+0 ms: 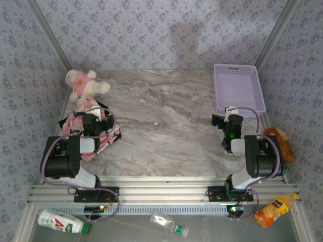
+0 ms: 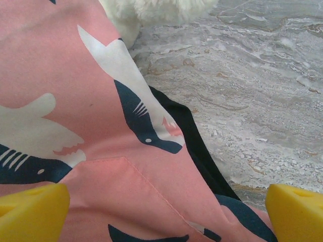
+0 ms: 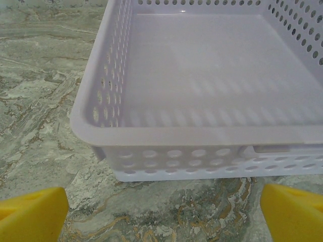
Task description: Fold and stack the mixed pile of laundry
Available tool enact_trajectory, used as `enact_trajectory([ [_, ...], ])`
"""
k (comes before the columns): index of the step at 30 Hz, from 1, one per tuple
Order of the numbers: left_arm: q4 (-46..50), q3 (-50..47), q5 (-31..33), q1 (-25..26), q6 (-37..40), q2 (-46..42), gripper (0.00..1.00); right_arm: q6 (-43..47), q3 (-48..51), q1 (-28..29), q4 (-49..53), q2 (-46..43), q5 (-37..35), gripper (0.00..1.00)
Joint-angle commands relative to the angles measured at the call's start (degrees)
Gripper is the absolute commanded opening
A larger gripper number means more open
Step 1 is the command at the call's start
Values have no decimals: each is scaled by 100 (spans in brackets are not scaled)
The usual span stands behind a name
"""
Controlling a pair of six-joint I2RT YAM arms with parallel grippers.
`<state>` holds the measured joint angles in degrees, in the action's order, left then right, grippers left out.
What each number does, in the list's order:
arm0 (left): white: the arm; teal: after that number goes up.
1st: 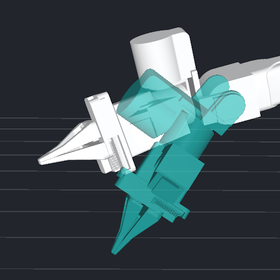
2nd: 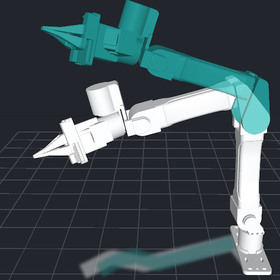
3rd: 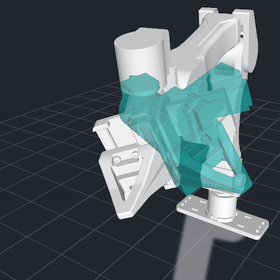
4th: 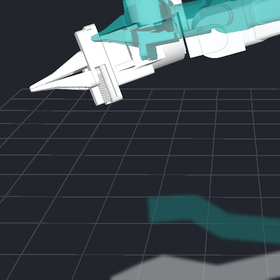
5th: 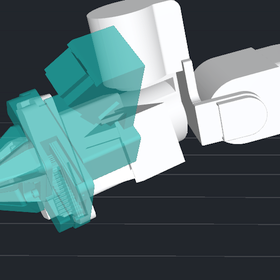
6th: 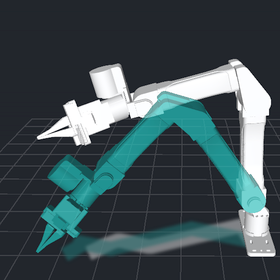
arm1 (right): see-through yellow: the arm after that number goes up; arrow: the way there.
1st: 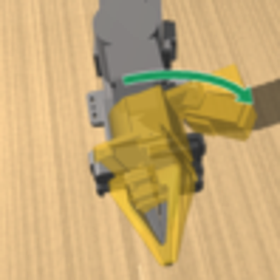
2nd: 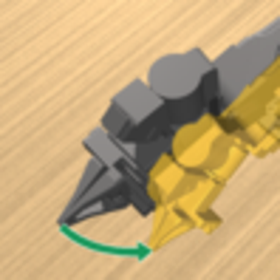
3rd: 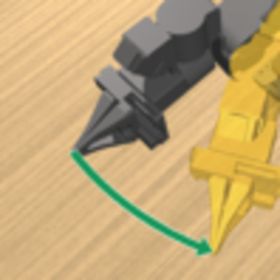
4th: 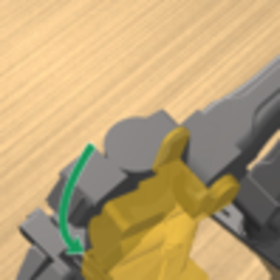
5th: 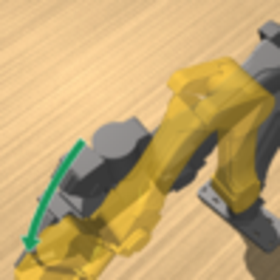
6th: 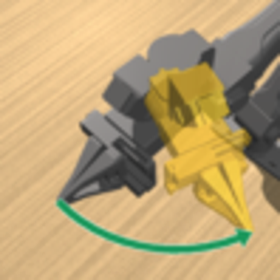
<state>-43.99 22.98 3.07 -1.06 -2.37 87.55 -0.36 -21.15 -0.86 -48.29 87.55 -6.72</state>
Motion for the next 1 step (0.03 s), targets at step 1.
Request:
enact_trajectory([
  [1, -245, 75, 36, 13, 74, 34, 100, 92, -19, 16, -130, 13, -80, 100],
])
